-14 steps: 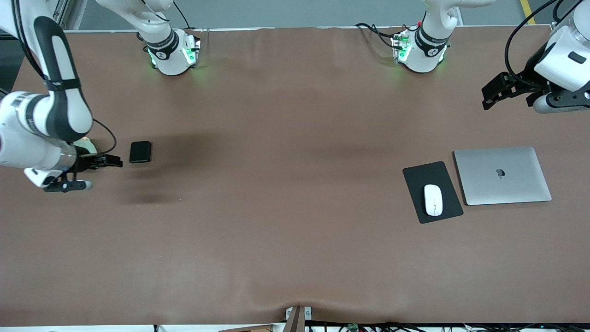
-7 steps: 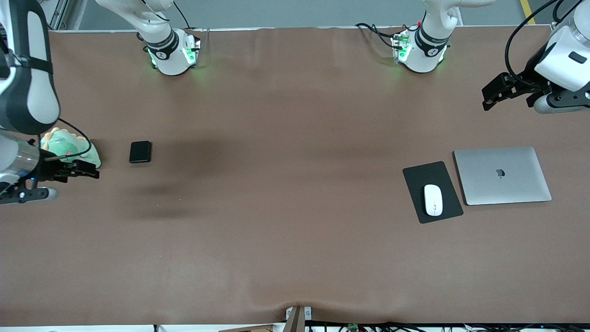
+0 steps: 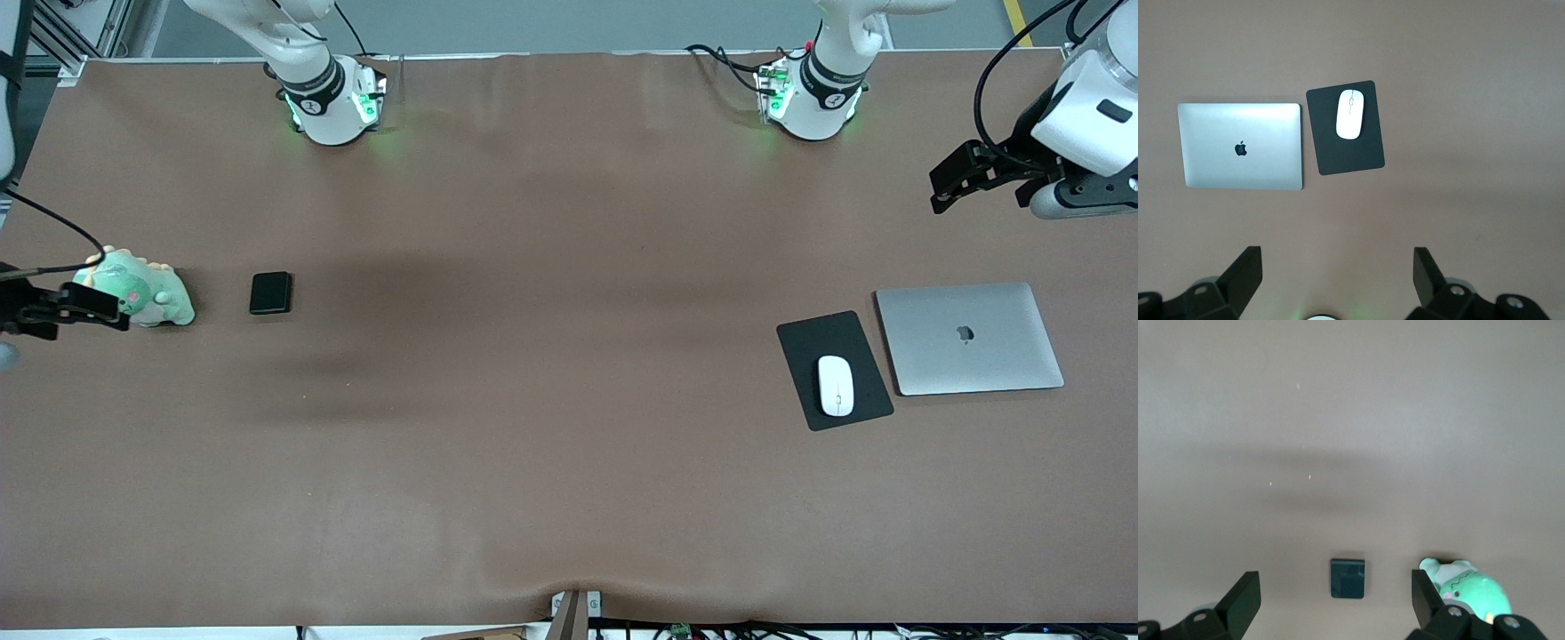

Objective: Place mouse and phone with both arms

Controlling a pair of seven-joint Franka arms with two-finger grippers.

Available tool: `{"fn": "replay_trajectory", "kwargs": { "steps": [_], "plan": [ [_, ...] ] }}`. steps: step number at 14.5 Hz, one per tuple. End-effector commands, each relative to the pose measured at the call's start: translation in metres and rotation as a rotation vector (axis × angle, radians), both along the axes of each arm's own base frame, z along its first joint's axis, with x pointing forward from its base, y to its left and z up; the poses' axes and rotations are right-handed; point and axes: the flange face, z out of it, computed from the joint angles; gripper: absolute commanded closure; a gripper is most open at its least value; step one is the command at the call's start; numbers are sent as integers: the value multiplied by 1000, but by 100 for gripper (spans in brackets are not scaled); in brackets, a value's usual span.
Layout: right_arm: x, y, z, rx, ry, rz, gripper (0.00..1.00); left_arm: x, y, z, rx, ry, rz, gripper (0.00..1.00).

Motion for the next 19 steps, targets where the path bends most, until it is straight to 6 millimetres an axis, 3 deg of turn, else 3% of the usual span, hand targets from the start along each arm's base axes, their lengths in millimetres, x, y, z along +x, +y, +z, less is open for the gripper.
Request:
{"fn": "replay_trajectory", "kwargs": {
  "steps": [1, 2, 5, 9, 12, 15, 19],
  "plan": [
    [-2, 9, 26, -1, 10, 23, 0, 0, 3, 5, -25, -12, -13, 0],
    [-9, 9, 26, 13, 64, 20, 0, 0, 3, 5, -26, -11, -13, 0],
    [-34, 17, 70, 14, 74, 20, 0, 0, 3, 5, -25, -12, -12, 0],
    [-63, 31, 92, 6, 126, -30, 0, 1, 4, 6, -26, -13, -11, 0],
    [-91, 42, 99, 1, 133, -61, 0, 1, 6, 6, -25, -13, -8, 0],
    [-120, 57, 94, -2, 136, -107, 0, 0, 7, 7, -25, -15, -8, 0],
    [-140, 51, 87, 6, 113, -120, 0, 3, 9, 7, -29, -27, -1, 0]
  ]
}}
